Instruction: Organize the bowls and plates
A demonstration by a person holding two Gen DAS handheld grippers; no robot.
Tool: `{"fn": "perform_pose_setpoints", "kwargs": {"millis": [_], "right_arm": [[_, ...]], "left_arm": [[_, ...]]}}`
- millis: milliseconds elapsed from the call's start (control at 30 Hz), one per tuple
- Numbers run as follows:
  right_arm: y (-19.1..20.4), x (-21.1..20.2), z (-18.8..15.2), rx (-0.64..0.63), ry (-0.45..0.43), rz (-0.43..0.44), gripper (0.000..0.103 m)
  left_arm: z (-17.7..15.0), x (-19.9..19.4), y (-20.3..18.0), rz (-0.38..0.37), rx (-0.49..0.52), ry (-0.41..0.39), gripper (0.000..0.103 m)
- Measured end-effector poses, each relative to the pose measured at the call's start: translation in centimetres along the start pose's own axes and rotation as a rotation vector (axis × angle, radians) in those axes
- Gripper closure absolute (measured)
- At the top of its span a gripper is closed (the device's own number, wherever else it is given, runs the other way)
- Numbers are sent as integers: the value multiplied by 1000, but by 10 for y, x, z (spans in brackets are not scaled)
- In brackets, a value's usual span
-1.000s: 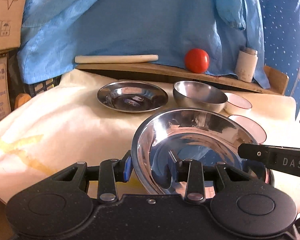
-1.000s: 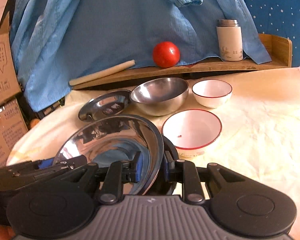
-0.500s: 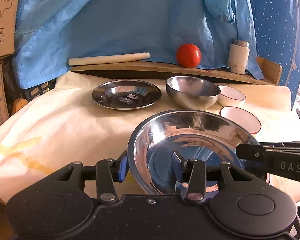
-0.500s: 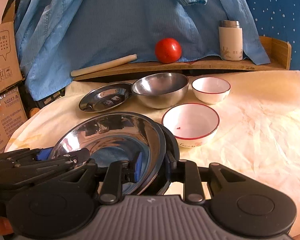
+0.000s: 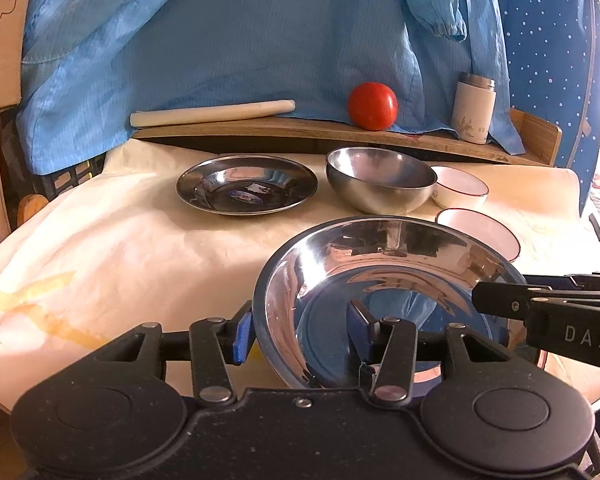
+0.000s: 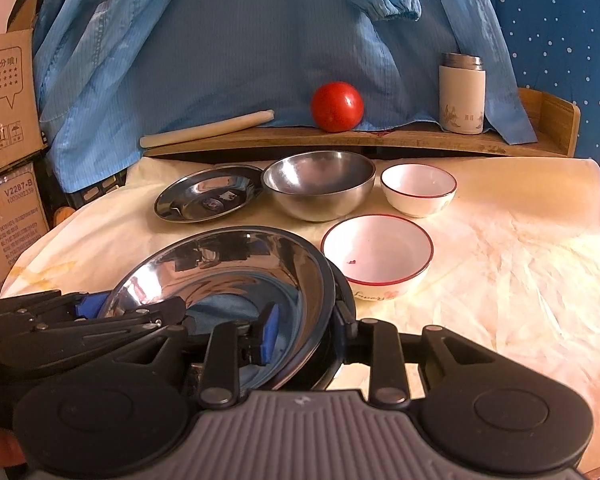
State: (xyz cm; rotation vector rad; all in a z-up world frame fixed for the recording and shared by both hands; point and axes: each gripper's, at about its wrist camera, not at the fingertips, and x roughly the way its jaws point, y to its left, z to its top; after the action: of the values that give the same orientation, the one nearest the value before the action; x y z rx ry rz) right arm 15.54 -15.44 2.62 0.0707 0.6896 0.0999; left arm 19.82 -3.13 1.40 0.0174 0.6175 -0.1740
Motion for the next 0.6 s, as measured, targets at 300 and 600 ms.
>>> {"fn": "perform_pose_setpoints", "kwargs": {"millis": [300,600], "right_arm": [[4,-2,0,-17,-2,-21,70],[3,-3,0,-28,-7,-49,50]], "left_arm": [[-1,2,2,-2,-6,6,40],[-1,4,10,-4,-48,9,31]]}}
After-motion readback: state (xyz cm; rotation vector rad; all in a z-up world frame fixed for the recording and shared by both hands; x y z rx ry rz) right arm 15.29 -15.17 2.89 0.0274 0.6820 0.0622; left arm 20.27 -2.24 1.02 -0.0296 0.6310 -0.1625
